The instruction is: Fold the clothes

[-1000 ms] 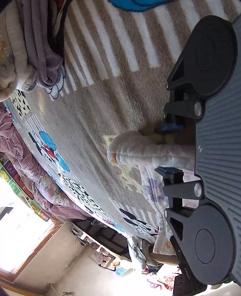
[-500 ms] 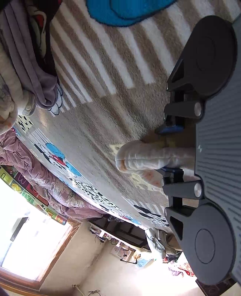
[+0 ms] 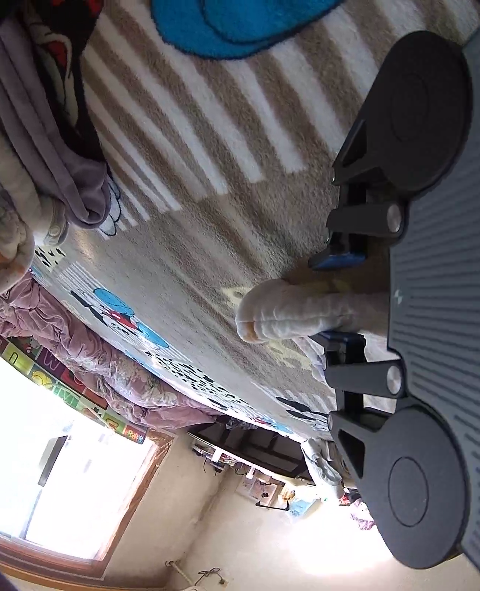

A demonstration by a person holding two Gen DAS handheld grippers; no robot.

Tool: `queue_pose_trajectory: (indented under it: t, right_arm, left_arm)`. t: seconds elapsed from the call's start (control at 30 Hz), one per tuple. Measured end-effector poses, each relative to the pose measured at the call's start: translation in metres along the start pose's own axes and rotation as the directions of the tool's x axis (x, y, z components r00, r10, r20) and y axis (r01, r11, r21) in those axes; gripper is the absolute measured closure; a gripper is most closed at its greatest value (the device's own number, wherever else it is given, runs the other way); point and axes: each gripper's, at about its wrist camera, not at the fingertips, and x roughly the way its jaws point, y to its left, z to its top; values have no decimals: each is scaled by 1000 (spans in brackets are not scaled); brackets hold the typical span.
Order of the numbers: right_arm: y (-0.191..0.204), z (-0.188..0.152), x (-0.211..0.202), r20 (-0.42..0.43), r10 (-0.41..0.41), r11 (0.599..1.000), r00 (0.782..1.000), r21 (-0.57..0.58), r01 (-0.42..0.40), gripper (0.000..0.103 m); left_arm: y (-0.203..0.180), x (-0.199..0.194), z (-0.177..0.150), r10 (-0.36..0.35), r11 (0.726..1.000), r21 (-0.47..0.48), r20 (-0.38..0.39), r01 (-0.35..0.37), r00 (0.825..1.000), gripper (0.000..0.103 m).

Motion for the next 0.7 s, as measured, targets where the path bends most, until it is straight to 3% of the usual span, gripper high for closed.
queue_pose_trajectory:
  t: [0.03,0.1,0.13,0.17,0.2,0.27,0.33,0.43,0.47,0.53,0.6,0.63,0.67,0.7]
  right_arm:
    - [-6,3,0,3,26,999,1000,38,-26,83]
    - [-14,8,-1,17,62,994,998,94,-63,83]
    - [-18,10,-1,24,80,989,997,122,-82,83]
    - [-14,10,-2,33,50,994,998,98,-53,87]
    - [-8,8,-4,45,4,998,999,56,-7,91]
    - [6,6,-6,73,-85,996,994,-25,87,81]
    - [37,-3,-16,163,-171,961,972,-191,201,71]
    - [80,-13,-28,212,-147,888,966,-402,223,71]
    - [91,-17,-28,208,-130,863,969,-458,214,71]
    - [110,-17,-18,157,-106,804,982,-568,177,73]
    - [103,-7,8,76,-207,807,975,-550,214,72]
    - [90,-4,21,40,-272,809,961,-531,251,72]
    - [76,-2,33,5,-331,808,944,-515,286,76]
    - [64,-1,36,-5,-335,813,942,-507,286,82]
  left_arm:
    - [1,-2,1,-26,999,-22,-1,26,1000,95]
    - [0,-5,3,-34,999,-37,-2,34,999,95]
    - [-6,-4,3,61,998,31,-2,-61,998,91]
    - [-14,-1,1,188,974,124,4,-187,982,83]
    - [-19,0,-1,232,958,168,13,-231,973,78]
    - [-29,-6,0,257,945,194,63,-264,964,76]
    - [-44,-14,-2,234,931,263,97,-251,967,76]
    - [-64,-24,-5,165,909,366,120,-198,979,76]
    - [-70,-27,-6,141,899,400,126,-181,982,76]
    - [-61,-13,-8,200,897,383,95,-221,975,76]
    - [-46,5,-11,277,894,351,52,-278,959,76]
    - [-39,15,-12,315,891,336,30,-306,949,82]
    - [-32,17,-13,314,896,319,31,-307,949,85]
    - [-25,15,-12,293,911,294,30,-289,956,85]
